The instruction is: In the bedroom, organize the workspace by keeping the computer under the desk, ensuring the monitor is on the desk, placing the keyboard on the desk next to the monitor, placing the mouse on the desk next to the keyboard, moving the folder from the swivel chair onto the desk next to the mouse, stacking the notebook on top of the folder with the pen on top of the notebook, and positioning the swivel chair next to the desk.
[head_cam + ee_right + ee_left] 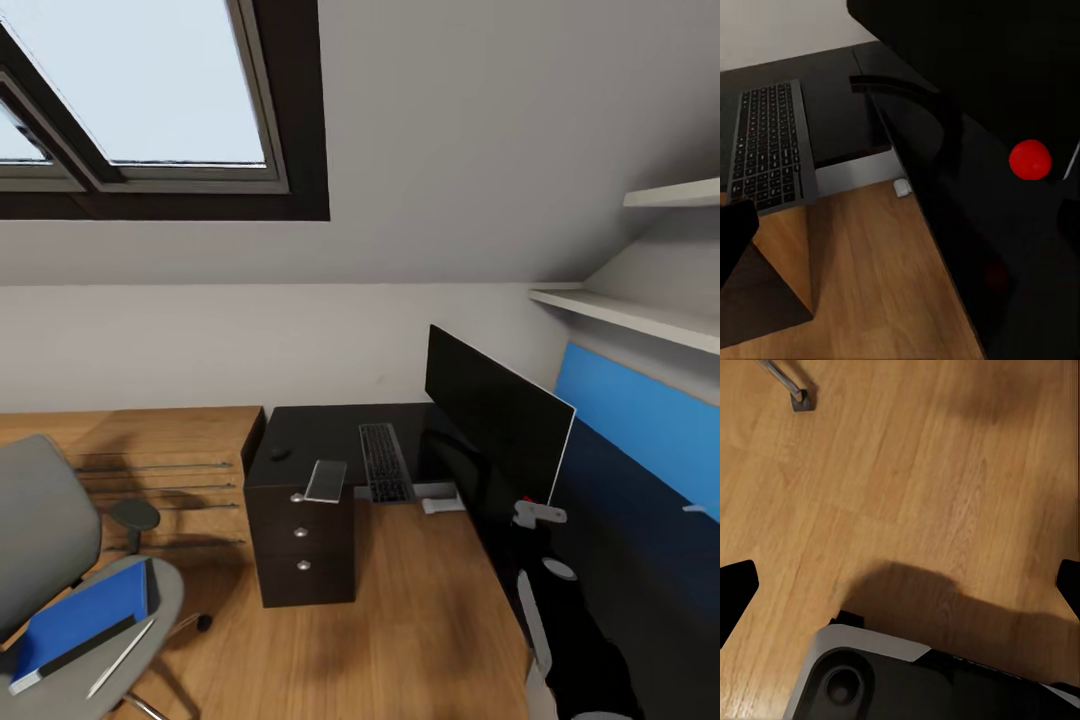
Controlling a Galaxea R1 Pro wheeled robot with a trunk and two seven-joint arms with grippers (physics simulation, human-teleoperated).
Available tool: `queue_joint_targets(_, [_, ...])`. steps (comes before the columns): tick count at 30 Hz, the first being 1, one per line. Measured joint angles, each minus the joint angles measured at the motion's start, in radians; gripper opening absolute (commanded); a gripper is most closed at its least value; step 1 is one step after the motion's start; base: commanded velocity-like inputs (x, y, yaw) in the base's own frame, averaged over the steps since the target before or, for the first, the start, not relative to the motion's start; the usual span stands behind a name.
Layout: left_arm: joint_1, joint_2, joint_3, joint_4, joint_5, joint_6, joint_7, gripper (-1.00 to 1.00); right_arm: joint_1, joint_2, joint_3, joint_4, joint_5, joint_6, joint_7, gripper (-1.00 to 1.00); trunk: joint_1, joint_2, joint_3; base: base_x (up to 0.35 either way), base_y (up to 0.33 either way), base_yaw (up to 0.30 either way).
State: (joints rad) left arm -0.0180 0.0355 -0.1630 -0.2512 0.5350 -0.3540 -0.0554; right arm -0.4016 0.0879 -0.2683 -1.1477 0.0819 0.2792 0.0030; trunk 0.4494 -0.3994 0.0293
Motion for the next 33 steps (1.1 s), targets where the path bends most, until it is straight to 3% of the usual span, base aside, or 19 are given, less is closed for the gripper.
queue_joint_targets(2, [0.000,0.000,0.000,0.000,0.000,0.000,0.000,1.00,0.005,0.001,0.000,-0.028,0.000,0.002,0.016,1.00,0.000,0.000,0.000,0.032,-0.074,0.000])
queue_joint_targets(8, [0.000,-0.006,0.004,-0.004,0.002,-0.004,0.003,1.00,0.025,0.005,-0.033,0.006,0.032,-0.031,0.046,1.00,0.000,0.000,0.000,0.000,0.000,0.000])
queue_joint_targets(12, [0.000,-0.012,0.003,-0.006,0.001,-0.005,0.005,1.00,0.027,0.018,-0.054,0.001,0.011,-0.034,0.066,1.00,0.000,0.000,0.000,0.000,0.000,0.000])
queue_joint_targets(21, [0.000,-0.014,0.000,-0.008,-0.001,-0.012,0.006,1.00,0.044,0.023,-0.007,-0.048,-0.012,0.013,0.022,1.00,0.000,0.000,0.000,0.000,0.000,0.000])
queue_joint_targets(33, [0.000,-0.015,-0.003,-0.008,-0.001,-0.015,0.004,1.00,0.046,0.023,-0.002,-0.052,-0.013,-0.044,0.009,1.00,0.000,0.000,0.000,0.046,0.000,0.000])
